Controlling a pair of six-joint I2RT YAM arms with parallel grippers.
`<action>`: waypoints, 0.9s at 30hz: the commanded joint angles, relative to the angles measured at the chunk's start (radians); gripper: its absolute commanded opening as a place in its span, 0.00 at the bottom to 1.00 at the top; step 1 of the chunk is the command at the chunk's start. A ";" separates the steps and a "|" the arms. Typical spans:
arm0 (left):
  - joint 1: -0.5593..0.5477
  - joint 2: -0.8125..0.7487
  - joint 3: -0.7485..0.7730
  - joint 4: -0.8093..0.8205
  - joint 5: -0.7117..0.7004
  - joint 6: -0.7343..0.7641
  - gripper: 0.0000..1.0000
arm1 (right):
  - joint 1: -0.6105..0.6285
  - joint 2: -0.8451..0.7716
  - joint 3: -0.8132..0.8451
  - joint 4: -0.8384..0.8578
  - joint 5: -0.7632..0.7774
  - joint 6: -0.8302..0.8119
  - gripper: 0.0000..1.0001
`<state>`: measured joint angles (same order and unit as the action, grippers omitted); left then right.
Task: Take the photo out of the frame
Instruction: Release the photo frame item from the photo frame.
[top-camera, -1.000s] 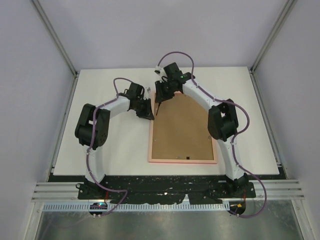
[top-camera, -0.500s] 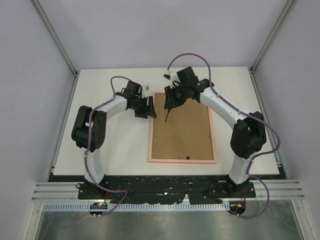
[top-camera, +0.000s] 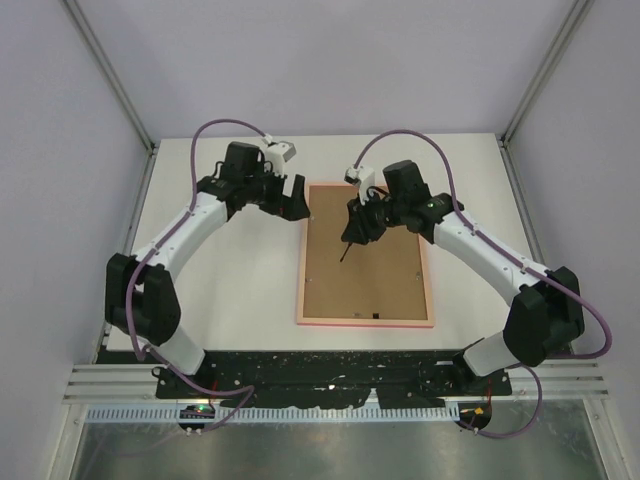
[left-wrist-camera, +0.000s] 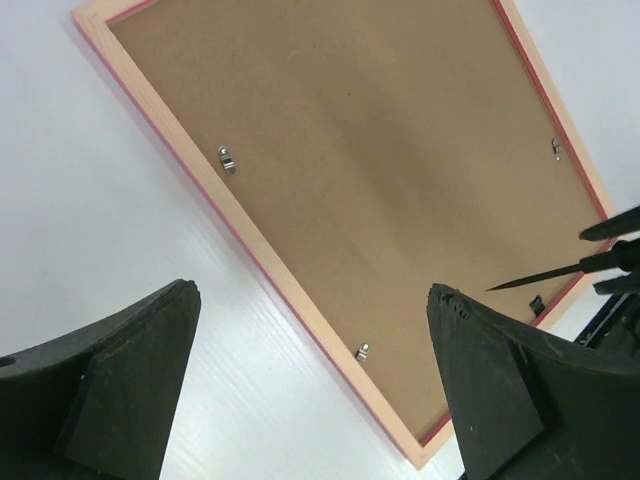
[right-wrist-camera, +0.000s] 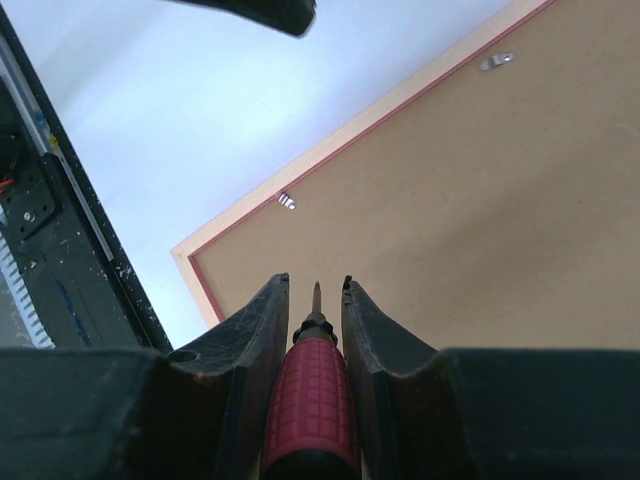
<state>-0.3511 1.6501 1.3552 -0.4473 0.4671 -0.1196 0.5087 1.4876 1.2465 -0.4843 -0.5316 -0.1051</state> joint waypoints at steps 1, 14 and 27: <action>0.008 -0.085 0.003 -0.129 -0.015 0.218 1.00 | -0.018 -0.078 -0.091 0.170 -0.136 -0.030 0.08; 0.035 -0.076 -0.116 -0.140 -0.110 0.284 1.00 | -0.018 -0.187 -0.113 0.404 -0.226 0.104 0.08; 0.024 0.160 0.107 -0.199 -0.010 0.164 1.00 | 0.031 -0.084 -0.306 0.725 0.008 0.251 0.08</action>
<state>-0.3195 1.7557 1.3853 -0.6411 0.4229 0.1123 0.5159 1.3518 0.9432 0.1036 -0.6529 0.0792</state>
